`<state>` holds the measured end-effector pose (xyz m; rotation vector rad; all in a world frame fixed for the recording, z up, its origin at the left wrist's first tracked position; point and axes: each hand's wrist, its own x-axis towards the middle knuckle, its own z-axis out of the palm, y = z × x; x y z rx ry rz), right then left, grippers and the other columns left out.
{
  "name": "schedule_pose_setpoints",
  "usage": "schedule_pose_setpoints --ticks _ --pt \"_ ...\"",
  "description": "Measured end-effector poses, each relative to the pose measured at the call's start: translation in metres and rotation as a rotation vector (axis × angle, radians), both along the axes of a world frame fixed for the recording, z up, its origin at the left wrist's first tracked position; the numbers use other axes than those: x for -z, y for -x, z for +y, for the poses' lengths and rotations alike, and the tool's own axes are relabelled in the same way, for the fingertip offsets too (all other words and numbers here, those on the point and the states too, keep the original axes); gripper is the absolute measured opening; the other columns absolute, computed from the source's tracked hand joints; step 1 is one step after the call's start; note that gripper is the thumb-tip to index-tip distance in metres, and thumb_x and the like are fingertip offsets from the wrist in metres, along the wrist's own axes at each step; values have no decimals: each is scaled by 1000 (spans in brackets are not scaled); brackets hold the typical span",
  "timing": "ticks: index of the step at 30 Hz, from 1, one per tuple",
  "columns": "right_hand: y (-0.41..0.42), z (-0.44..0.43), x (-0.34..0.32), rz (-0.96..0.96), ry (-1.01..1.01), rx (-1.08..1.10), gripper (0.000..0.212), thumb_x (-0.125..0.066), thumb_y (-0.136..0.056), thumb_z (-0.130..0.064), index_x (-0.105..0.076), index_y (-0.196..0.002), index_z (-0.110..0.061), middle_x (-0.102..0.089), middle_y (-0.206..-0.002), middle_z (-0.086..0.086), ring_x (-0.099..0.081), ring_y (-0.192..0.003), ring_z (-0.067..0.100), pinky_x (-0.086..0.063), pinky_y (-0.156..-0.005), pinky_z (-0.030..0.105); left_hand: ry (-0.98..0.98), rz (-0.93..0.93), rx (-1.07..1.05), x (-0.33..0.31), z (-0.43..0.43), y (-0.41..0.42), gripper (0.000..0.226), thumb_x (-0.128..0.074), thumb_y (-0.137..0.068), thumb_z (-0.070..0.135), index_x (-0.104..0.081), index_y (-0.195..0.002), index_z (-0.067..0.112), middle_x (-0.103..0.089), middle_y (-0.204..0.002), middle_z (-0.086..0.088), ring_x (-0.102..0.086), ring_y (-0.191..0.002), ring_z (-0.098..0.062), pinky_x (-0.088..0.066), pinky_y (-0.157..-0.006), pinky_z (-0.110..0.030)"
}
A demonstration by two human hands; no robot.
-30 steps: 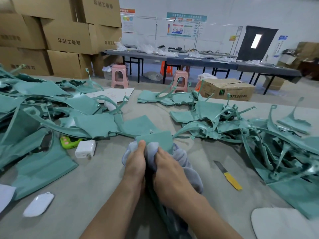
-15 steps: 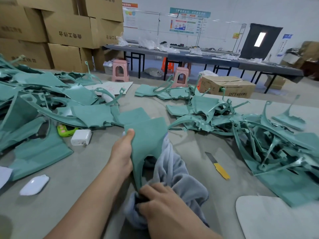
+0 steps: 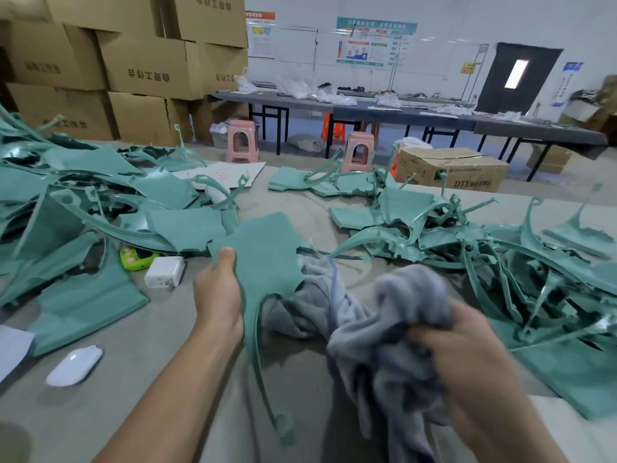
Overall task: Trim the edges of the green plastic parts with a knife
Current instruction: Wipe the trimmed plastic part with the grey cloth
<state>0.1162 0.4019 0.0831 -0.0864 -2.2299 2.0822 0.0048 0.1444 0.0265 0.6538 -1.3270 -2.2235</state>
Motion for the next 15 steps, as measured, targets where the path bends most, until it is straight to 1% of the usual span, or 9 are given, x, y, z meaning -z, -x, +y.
schedule_pose_setpoints --ticks 1,2,5,6,8,10,11,13,15 --pt "9 7 -4 -18 129 85 15 -54 -83 22 -63 -87 11 -56 -67 17 -48 -62 28 -39 -50 34 -21 -17 37 0 -2 1 20 -65 -94 30 -73 -89 13 -79 -86 2 -76 -83 -22 -57 -66 -30" --pt "18 9 -3 -21 228 138 16 -55 -85 19 -67 -90 9 -61 -70 18 -53 -61 28 -44 -47 32 -59 -58 118 0 0 0 23 -65 -95 32 -73 -92 11 -79 -88 -2 -77 -80 -23 -59 -66 -33" --pt "33 -16 1 -151 398 44 22 -59 -95 2 -78 -92 -8 -73 -82 19 -70 -67 27 -56 -55 35 -53 -179 407 0 22 -6 31 -65 -95 40 -73 -101 10 -79 -95 -10 -76 -82 -28 -61 -69 -35" --pt "37 -27 7 -203 437 20 19 -58 -98 -4 -77 -100 -8 -74 -89 19 -71 -74 27 -58 -61 37 82 -160 463 1 30 -8 31 -63 -95 40 -72 -106 13 -78 -102 -9 -75 -89 -27 -61 -74 -35" --pt "43 -44 20 -240 461 26 17 -59 -102 -14 -71 -114 -13 -78 -100 11 -74 -90 28 -60 -76 41 570 -87 452 6 41 -11 38 -61 -95 44 -65 -124 20 -71 -119 -3 -68 -110 -25 -53 -96 -40" --pt "48 -48 28 -246 461 -1 20 -62 -100 -19 -69 -118 -18 -79 -103 7 -75 -96 29 -62 -81 44 985 -92 311 8 40 -13 63 -62 -94 47 -40 -150 27 -53 -141 2 -49 -133 -20 -38 -113 -40" --pt "49 -46 29 -256 470 -49 22 -64 -97 -18 -69 -119 -17 -79 -103 9 -76 -95 29 -63 -79 44 1087 -62 267 9 40 -14 72 -62 -94 46 -30 -156 28 -41 -153 3 -37 -142 -16 -31 -119 -37" --pt "52 -37 32 -313 515 -110 33 -64 -93 -15 -67 -125 -10 -77 -98 15 -76 -85 28 -62 -76 40 1264 44 276 12 41 -16 66 -61 -97 44 -35 -155 29 -27 -163 6 -22 -150 -10 -20 -120 -25" --pt "54 -30 37 -359 507 -101 39 -62 -93 -8 -62 -131 0 -72 -92 14 -72 -78 22 -58 -80 40 1271 94 398 15 47 -18 55 -58 -95 51 -50 -146 33 -42 -155 12 -33 -144 -2 -21 -116 -14"
